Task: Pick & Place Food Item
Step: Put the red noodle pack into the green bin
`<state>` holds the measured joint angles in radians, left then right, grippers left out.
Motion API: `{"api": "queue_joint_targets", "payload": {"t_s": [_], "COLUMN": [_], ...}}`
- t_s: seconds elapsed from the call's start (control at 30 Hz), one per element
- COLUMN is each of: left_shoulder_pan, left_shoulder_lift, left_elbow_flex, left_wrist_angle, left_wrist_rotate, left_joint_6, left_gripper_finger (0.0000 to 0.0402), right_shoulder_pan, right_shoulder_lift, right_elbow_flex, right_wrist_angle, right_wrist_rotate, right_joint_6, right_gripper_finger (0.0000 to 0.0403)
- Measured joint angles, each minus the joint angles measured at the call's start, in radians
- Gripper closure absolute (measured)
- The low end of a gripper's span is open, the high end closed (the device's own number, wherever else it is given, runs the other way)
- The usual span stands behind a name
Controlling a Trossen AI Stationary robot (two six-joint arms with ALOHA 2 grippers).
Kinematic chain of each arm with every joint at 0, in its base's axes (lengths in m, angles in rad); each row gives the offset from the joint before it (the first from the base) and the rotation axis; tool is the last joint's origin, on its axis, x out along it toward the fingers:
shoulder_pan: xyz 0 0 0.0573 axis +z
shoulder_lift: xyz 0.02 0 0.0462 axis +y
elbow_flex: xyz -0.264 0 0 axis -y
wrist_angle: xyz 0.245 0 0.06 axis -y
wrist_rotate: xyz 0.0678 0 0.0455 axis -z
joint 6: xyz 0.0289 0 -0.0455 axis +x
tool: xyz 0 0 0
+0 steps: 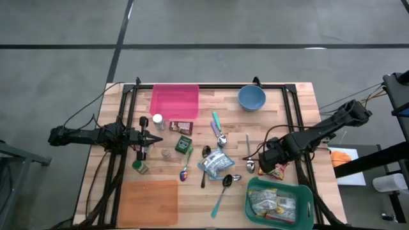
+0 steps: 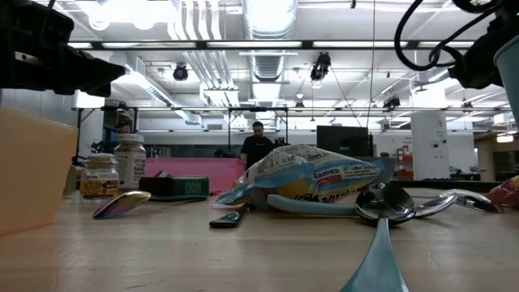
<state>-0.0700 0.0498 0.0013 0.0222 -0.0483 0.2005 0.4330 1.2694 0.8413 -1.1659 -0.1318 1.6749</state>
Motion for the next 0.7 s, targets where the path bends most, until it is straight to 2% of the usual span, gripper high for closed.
{"api": "queue_joint_targets", "payload": {"t_s": [0.37, 0.47, 0.7], "left_shoulder_pan": [0.0, 0.0, 0.0], "left_shoulder_lift": [0.0, 0.0, 0.0], "left_elbow_flex": [0.0, 0.0, 0.0], "left_wrist_angle": [0.0, 0.0, 0.0], "left_wrist_rotate": [0.0, 0.0, 0.0], "left_joint_6": [0.0, 0.0, 0.0], "left_gripper_finger": [0.0401, 0.0401, 0.0401], "right_shoulder_pan": [0.117, 0.145, 0.152], "right_shoulder_lift": [0.008, 0.007, 0.007], "right_elbow_flex": [-0.026, -0.063, -0.101], "right_wrist_angle": [0.03, 0.089, 0.147], "right_wrist_rotate": [-0.033, -0.034, -0.018], "right_joint_6": [0.28, 0.366, 0.424], "right_gripper_finger": [0.0109, 0.0109, 0.0109]}}
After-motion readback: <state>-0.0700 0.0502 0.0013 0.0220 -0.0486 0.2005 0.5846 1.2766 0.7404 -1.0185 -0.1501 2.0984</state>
